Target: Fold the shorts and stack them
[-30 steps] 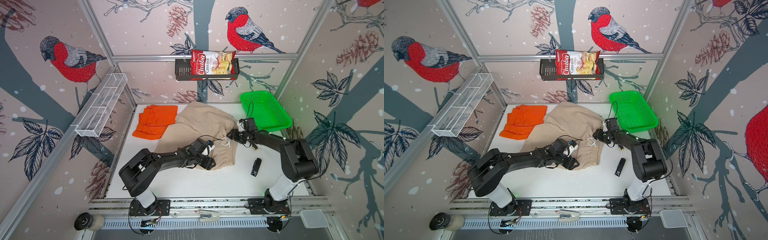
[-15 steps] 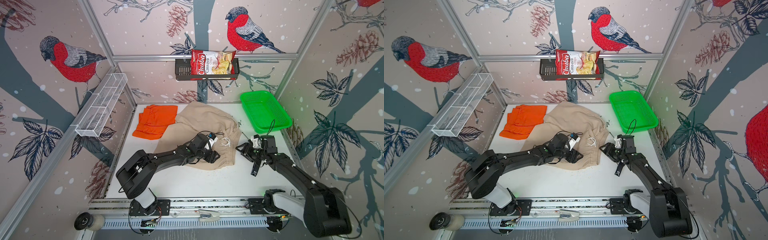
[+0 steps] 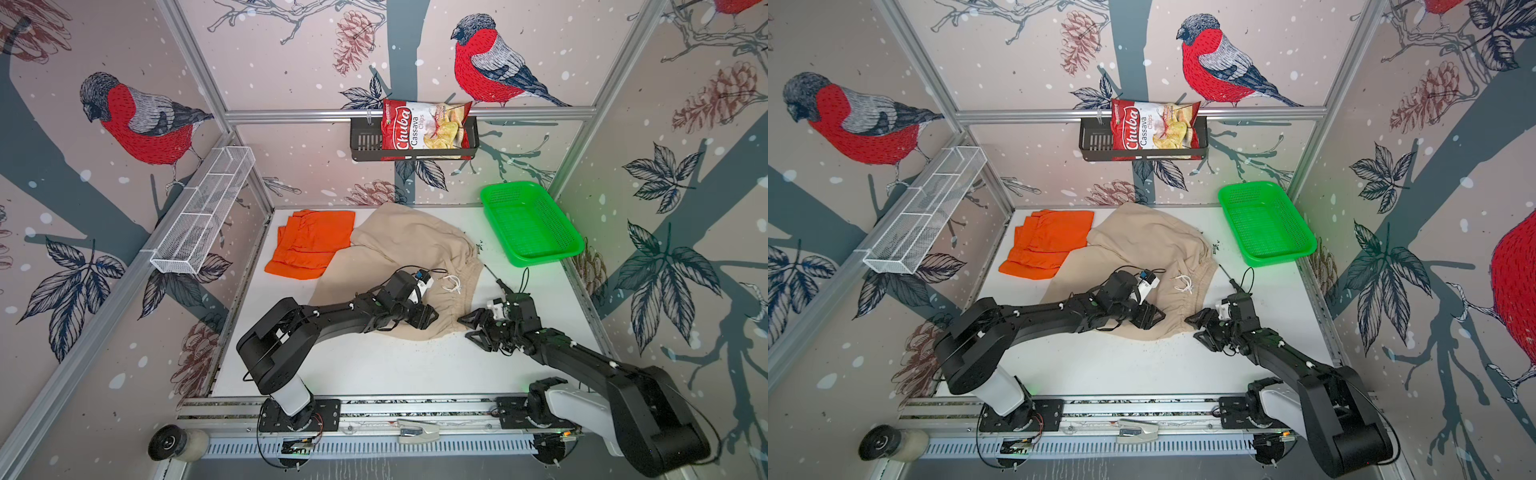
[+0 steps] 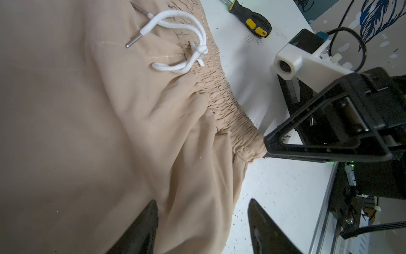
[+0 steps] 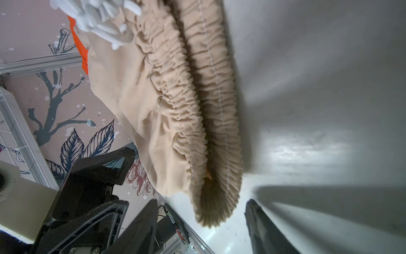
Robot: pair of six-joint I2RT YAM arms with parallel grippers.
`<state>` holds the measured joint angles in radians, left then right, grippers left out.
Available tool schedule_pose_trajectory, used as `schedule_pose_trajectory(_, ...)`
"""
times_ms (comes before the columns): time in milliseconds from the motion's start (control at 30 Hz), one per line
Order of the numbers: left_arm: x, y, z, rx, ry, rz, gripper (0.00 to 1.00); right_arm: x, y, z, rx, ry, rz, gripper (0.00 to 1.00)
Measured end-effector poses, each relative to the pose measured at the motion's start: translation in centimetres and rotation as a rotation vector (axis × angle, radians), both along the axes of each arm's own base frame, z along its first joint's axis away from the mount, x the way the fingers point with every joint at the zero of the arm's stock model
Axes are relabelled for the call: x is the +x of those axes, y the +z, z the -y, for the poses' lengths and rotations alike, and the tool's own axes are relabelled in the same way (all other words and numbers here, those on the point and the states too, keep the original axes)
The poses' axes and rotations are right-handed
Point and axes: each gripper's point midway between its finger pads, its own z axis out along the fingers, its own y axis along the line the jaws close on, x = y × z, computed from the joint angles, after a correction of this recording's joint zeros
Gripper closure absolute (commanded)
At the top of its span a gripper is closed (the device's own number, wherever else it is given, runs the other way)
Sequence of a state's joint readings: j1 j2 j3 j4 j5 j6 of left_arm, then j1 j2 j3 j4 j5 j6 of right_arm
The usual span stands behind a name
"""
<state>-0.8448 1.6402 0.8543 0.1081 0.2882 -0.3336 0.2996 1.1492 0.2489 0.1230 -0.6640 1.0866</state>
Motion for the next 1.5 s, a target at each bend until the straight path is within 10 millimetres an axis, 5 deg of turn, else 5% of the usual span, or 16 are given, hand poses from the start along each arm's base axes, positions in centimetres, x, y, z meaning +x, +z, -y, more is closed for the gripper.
schedule_pose_trajectory(267, 0.2, 0.9, 0.0, -0.019, 0.012, 0.022, 0.36, 1.7, -1.1, -0.5, 0.019, -0.025, -0.002, 0.57)
schedule_pose_trajectory(433, 0.6, 1.3, -0.4, -0.021, 0.035, 0.036, 0.34, 2.1, -1.5, -0.3, 0.003, -0.043, 0.004, 0.84)
schedule_pose_trajectory(600, 2.3, 1.4, -2.8, -0.045, 0.152, -0.016, 0.30, 3.1, -0.6, 1.3, -0.013, -0.089, 0.046, 0.91)
schedule_pose_trajectory(733, 4.2, 2.3, -7.0, -0.100, 0.333, -0.076, 0.23, 3.8, -0.2, 3.7, -0.048, -0.133, 0.075, 0.91)
schedule_pose_trajectory(900, 5.7, 3.0, -13.5, -0.181, 0.591, -0.158, 0.21, 3.8, -0.4, 3.9, -0.080, -0.094, 0.072, 0.90)
schedule_pose_trajectory(1267, 3.2, 1.3, -29.0, -0.293, 1.239, -0.294, 0.31, 3.8, -0.4, 3.8, -0.100, -0.059, 0.077, 0.90)
schedule_pose_trajectory(1367, 2.7, 0.5, -31.8, -0.285, 1.372, -0.324, 0.36, 3.9, -0.3, 3.8, -0.100, -0.056, 0.079, 0.90)
schedule_pose_trajectory(1500, 2.3, -1.2, -33.2, -0.209, 1.444, -0.389, 0.40, 4.0, -0.2, 3.8, -0.100, -0.053, 0.085, 0.90)
